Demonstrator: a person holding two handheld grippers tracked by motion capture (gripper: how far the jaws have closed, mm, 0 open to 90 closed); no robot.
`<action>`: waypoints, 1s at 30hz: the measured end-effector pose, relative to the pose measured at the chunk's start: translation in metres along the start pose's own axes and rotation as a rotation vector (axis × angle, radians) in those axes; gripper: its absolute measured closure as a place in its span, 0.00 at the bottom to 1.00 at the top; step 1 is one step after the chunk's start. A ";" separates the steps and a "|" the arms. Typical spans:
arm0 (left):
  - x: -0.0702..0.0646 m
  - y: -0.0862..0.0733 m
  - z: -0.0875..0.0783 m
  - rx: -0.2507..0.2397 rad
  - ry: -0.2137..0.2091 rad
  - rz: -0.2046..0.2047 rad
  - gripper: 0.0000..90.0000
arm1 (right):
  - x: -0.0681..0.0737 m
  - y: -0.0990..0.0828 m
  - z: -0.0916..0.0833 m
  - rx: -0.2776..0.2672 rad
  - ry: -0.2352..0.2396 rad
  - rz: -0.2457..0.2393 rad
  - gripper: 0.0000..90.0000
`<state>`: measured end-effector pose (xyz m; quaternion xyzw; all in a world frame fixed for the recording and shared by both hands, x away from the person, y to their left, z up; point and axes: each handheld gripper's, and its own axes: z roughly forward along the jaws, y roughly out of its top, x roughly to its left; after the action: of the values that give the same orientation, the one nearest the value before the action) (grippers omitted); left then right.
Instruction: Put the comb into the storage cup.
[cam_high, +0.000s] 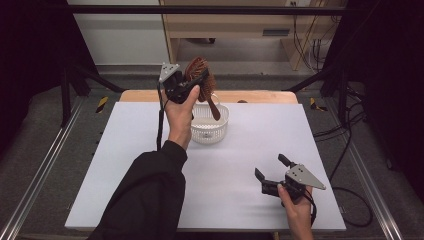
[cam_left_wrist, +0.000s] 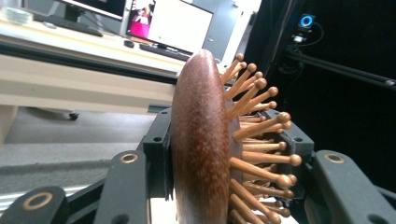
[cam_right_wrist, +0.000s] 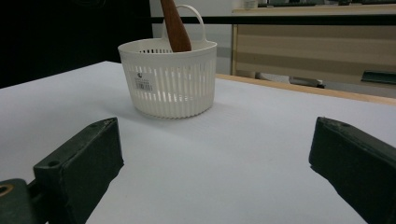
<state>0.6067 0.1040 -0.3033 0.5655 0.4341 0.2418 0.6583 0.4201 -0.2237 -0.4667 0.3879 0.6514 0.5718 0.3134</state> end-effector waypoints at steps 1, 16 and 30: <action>0.001 -0.003 0.001 0.002 0.002 -0.002 0.56 | 0.000 0.000 0.000 -0.002 0.000 0.002 0.04; 0.004 -0.023 0.008 0.030 0.008 -0.026 0.55 | -0.001 0.001 -0.001 -0.011 0.001 0.020 0.04; 0.005 -0.036 0.010 0.046 0.020 -0.011 0.55 | -0.002 0.001 -0.001 -0.012 0.002 0.020 0.04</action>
<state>0.6116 0.0937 -0.3392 0.5755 0.4492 0.2338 0.6422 0.4198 -0.2258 -0.4660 0.3920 0.6444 0.5792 0.3092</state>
